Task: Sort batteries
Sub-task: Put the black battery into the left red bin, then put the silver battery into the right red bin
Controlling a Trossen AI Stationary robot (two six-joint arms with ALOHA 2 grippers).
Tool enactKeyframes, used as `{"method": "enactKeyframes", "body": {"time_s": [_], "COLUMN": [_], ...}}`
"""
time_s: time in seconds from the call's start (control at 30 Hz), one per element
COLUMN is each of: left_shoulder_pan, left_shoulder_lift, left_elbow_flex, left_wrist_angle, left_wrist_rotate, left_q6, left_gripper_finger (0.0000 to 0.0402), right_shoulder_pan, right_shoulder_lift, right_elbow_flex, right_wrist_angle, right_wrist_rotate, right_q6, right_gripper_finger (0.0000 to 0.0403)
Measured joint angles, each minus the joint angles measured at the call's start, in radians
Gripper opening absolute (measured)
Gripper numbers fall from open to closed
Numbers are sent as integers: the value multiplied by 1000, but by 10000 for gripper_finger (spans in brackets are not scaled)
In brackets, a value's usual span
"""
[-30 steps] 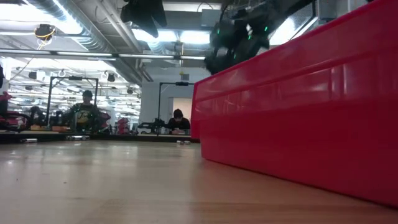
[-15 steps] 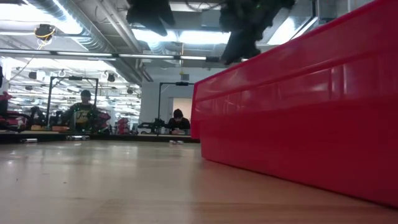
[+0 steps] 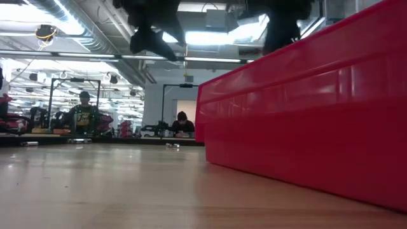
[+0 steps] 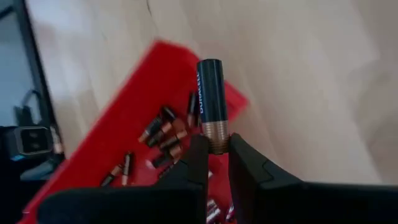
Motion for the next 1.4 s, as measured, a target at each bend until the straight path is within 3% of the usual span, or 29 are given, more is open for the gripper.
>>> {"method": "enactKeyframes", "body": {"time_s": [0.3, 0.57, 0.73, 0.97, 1.2, 1.4], "left_shoulder_pan": [20, 2, -20, -80, -132, -168], "left_shoulder_lift": [0, 0, 0, 0, 0, 0], "left_elbow_flex": [-19, -19, -19, -19, -19, -19], "left_wrist_angle": [14, 10, -3, -1, 0, 0], "left_wrist_rotate": [-3, 16, 54, 55, 55, 51], "left_q6": [-135, -70, -43, -25, -32, -61], "left_gripper_finger": [237, 237, 237, 237, 237, 237], "right_shoulder_pan": [104, 181, 232, 259, 259, 258], "right_shoulder_lift": [1, 17, 58, 64, 64, 61], "right_elbow_flex": [-121, -120, -120, -120, -120, -75], "right_wrist_angle": [137, 228, 268, 235, 233, 229], "right_wrist_rotate": [-45, 9, 9, 75, 61, 157], "right_q6": [110, 413, 583, 668, 683, 655], "right_gripper_finger": [32, 32, 56, 101, 155, 169]}}
